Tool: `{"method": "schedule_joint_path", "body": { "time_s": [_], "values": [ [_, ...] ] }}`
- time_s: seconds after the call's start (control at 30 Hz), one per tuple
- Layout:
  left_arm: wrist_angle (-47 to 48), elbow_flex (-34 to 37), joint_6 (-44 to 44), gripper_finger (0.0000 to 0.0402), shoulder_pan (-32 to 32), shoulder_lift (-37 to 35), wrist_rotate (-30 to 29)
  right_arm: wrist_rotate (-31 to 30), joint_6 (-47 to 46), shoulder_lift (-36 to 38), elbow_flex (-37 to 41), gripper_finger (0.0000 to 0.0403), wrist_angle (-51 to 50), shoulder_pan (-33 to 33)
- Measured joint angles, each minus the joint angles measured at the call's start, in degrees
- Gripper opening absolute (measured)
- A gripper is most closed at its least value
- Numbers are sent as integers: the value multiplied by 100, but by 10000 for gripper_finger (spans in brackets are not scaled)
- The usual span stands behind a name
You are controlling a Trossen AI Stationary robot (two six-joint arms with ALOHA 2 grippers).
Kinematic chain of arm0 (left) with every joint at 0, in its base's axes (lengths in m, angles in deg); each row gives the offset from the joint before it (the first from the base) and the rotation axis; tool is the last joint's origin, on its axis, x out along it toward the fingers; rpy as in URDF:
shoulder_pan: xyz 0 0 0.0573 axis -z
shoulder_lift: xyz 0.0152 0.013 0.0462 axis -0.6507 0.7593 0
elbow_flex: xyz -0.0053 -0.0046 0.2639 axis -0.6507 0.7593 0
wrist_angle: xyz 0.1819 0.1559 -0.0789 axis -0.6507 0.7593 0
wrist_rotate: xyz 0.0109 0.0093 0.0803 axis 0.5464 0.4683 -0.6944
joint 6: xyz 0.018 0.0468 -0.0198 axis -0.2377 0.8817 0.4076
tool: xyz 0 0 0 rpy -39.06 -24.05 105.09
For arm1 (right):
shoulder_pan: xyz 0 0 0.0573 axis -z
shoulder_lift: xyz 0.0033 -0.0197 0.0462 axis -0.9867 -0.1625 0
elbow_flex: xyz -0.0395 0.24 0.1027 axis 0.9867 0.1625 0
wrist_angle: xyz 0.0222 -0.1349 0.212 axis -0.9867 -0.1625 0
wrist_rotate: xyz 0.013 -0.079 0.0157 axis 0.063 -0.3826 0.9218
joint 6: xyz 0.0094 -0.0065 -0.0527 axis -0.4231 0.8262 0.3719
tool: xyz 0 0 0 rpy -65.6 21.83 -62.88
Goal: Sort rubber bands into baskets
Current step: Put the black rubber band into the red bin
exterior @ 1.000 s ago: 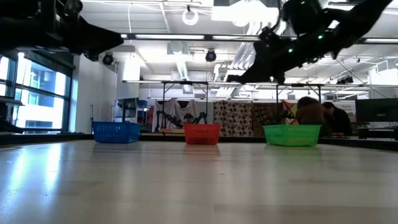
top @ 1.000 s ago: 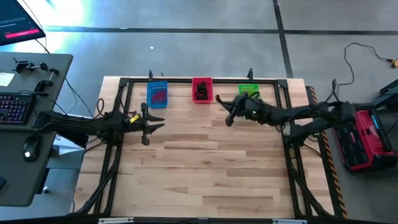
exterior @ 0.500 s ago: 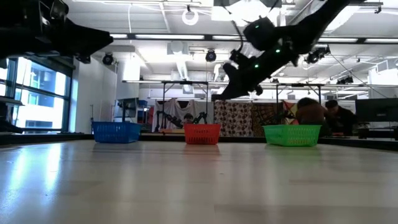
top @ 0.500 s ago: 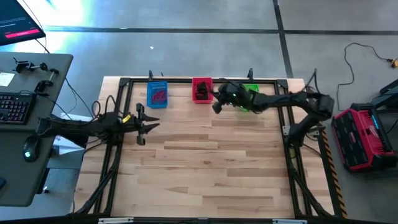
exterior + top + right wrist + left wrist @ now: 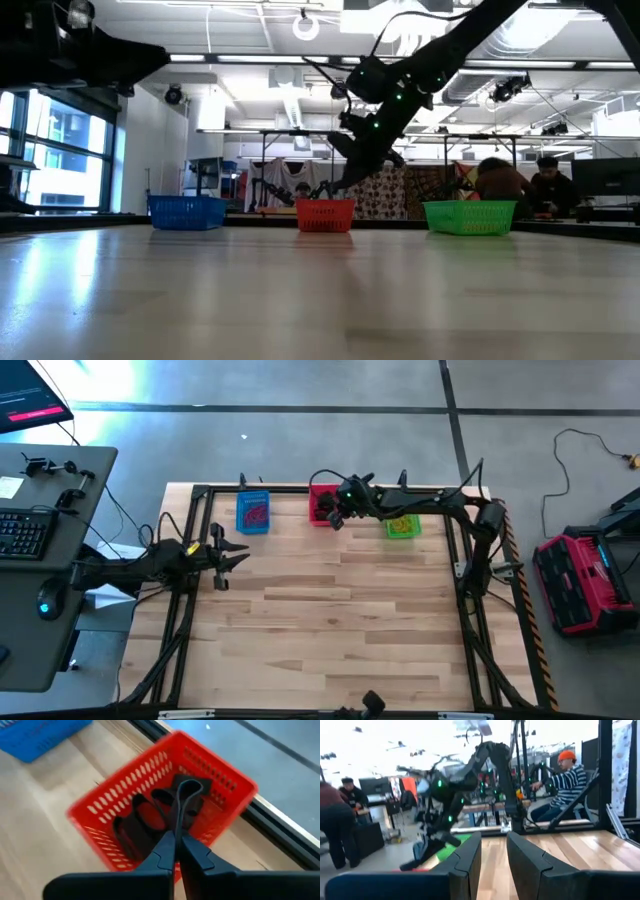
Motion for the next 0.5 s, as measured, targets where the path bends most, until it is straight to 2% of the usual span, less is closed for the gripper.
{"method": "schedule_joint_path", "body": {
  "time_s": [0.17,0.5],
  "values": [
    [250,0,172,82,0,-527,-6,-4,-186,-106,-35,0,-83,114],
    [488,-4,71,82,-4,-505,-140,682,-644,-298,-34,0,255,194]
  ]
}}
